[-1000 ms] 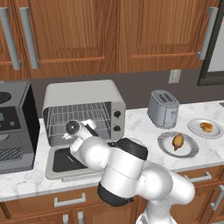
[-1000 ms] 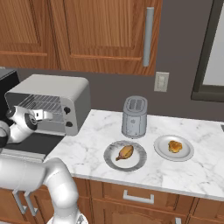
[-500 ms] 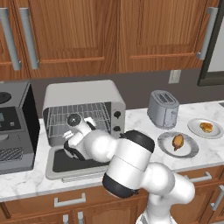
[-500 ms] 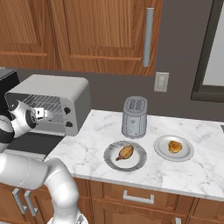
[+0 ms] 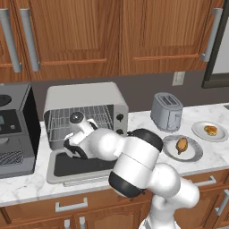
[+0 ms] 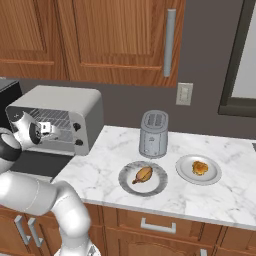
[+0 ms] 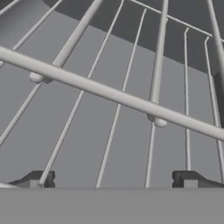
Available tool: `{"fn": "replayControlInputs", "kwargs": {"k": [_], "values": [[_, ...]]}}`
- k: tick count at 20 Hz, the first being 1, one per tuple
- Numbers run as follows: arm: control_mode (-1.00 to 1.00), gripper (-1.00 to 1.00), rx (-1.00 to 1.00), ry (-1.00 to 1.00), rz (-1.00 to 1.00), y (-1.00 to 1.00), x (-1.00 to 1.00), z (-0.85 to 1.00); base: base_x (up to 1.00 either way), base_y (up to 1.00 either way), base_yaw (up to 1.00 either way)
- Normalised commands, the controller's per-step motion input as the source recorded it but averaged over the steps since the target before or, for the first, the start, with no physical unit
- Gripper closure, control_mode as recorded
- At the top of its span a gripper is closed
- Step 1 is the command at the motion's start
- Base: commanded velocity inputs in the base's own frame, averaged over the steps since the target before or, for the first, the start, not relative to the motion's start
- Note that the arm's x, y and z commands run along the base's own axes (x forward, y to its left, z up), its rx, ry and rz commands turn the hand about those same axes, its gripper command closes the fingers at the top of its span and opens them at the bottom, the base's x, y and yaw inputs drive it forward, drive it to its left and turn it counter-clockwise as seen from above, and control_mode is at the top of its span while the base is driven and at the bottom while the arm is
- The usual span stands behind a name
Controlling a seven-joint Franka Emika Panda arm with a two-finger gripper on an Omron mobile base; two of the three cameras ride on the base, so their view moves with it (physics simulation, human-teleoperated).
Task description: Open the toaster oven door. Place the bread on the bottom rack in the toaster oven and place the chicken drumstick on the top rack.
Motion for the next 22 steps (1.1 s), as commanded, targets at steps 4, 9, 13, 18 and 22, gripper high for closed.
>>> {"fn": "replayControlInputs", "kwargs": {"k": [4, 9, 13, 18, 22], "values": [[-1.00, -1.00, 0.17, 0.16, -0.02, 0.18, -0.41, -0.69, 0.00, 0.00, 0.00], [-1.00, -1.00, 0.15, 0.15, -0.01, 0.17, -0.50, -0.74, 0.00, 0.00, 0.00], [-1.00, -1.00, 0.14, 0.15, -0.02, 0.15, -0.55, -0.77, 0.00, 0.00, 0.00], [-1.00, -1.00, 0.12, 0.13, -0.03, 0.15, -0.62, -0.80, 0.00, 0.00, 0.00], [-1.00, -1.00, 0.10, 0.15, -0.02, 0.09, -0.69, -0.79, 0.00, 0.00, 0.00]]}}
